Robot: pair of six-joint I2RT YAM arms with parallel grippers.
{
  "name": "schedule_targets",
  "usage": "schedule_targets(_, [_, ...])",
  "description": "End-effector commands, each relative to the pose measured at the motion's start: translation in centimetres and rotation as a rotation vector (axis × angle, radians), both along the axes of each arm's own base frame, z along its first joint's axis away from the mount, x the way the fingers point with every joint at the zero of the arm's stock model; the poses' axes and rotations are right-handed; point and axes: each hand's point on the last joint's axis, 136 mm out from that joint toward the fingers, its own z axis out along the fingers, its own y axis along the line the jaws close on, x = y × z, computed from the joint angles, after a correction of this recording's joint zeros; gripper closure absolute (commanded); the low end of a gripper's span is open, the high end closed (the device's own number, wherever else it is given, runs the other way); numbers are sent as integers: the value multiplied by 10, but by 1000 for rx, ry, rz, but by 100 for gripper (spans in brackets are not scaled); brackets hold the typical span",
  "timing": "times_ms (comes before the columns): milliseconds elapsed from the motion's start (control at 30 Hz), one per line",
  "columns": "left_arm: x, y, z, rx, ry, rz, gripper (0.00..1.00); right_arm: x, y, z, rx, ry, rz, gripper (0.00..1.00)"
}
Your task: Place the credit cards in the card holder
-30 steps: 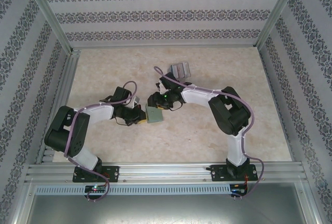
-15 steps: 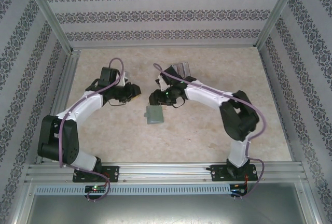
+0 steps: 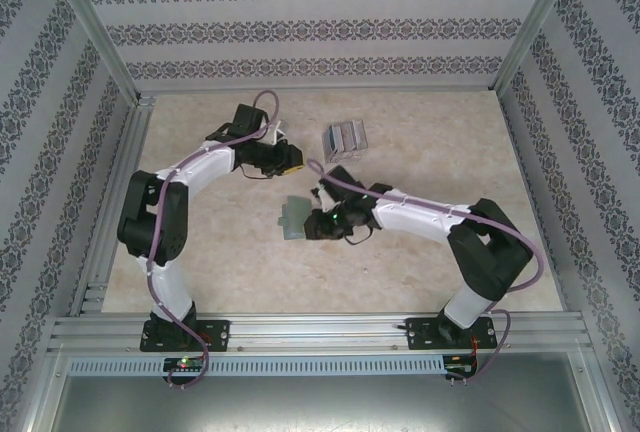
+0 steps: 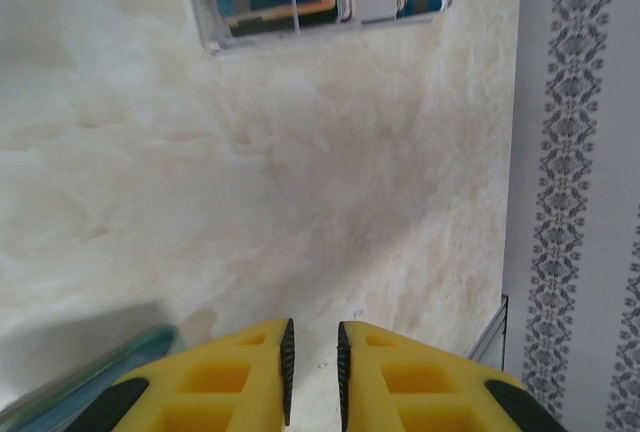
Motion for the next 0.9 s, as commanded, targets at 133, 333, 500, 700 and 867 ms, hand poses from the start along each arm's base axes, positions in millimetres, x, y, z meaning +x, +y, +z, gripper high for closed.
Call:
schedule_targets(133, [-24,16,-51,99,113,-39,80,42,19,-21,46,-50,-97,75])
schedule_targets(333, [-43,37,-82,154,174,-17,81,98,13,-22,32,-112,-145,75])
schedule_targets(500, [-61,51,-93,202,195,2,81,150,14,-11,54,-140,-149,74])
schedule_targets(700, [-72,47,-93,144,224,53,81,188,30,-15,73,-108,-112,73])
schedule_targets(867, [-64,47,-63,120,185,92,80,183,25,-10,62,-116,-101,72])
